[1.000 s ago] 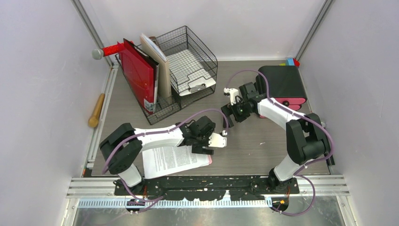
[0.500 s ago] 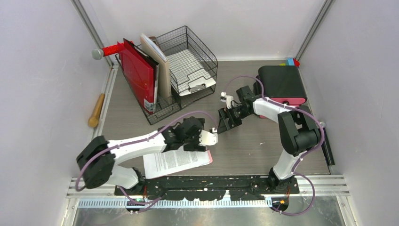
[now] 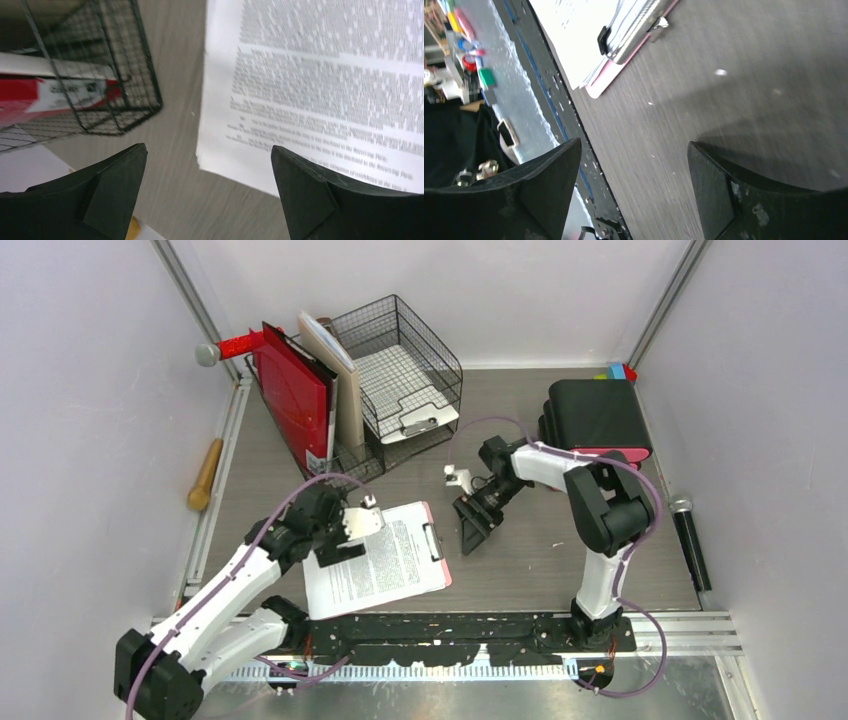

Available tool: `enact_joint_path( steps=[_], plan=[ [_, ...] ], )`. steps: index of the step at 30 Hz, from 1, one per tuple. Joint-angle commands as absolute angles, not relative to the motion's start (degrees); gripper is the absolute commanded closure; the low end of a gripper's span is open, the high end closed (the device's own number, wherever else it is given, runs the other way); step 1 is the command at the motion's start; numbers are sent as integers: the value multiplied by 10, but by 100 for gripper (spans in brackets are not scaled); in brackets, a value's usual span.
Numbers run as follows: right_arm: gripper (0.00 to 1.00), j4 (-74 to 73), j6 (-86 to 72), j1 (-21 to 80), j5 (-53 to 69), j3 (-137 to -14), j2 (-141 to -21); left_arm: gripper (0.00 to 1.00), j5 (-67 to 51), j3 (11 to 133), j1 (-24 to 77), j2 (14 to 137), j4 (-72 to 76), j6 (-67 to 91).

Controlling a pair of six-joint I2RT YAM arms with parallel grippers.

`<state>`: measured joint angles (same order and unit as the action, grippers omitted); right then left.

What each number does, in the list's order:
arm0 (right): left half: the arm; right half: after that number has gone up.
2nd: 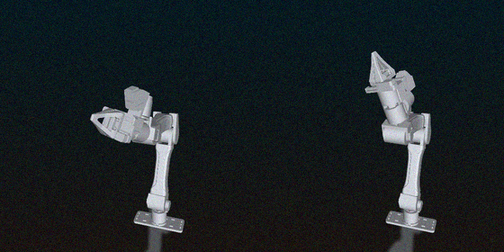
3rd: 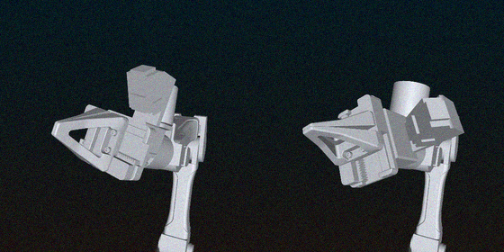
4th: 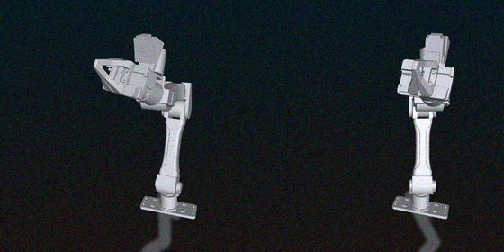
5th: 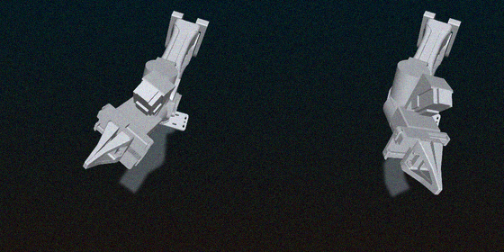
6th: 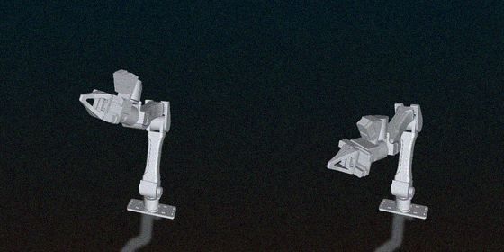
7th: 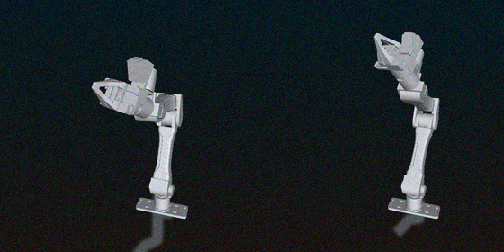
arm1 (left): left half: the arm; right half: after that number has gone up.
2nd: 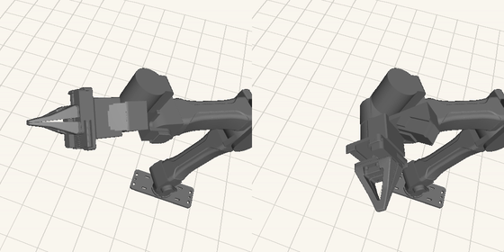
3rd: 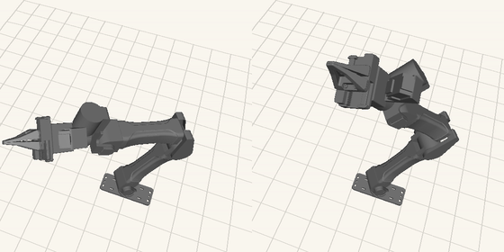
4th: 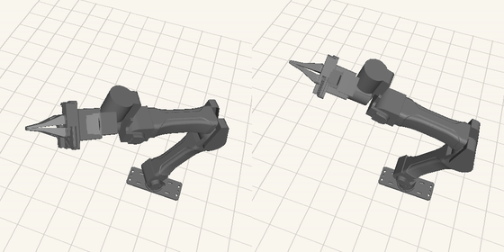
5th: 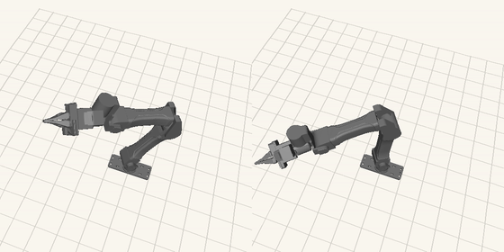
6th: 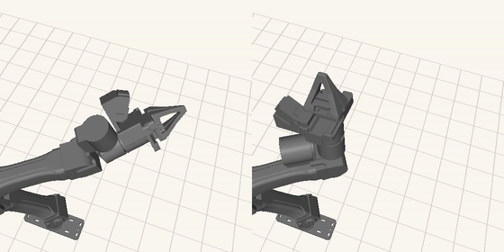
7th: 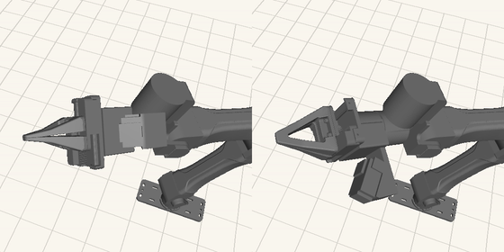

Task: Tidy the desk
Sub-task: Pick up the folder from the center of the board.

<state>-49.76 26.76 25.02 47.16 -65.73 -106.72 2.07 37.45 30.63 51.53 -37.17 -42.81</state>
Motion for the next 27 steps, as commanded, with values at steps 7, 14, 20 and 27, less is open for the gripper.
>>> enact_joint_path(
  steps=[7, 14, 20, 27],
  plan=[
    [18, -549, 295, 330, 445, -706, -1111, 0, 6, 337, 204, 484, -517, -525],
    [17, -559, 288, 360, 412, -709, -1104, 0, -67, 330, 25, 501, -515, -612],
    [16, -605, 274, 381, 401, -749, -1139, 0, -74, 312, -45, 550, -442, -626],
    [17, -554, 175, 380, 431, -769, -1175, 0, -93, 299, -46, 583, -373, -586]
  ],
)
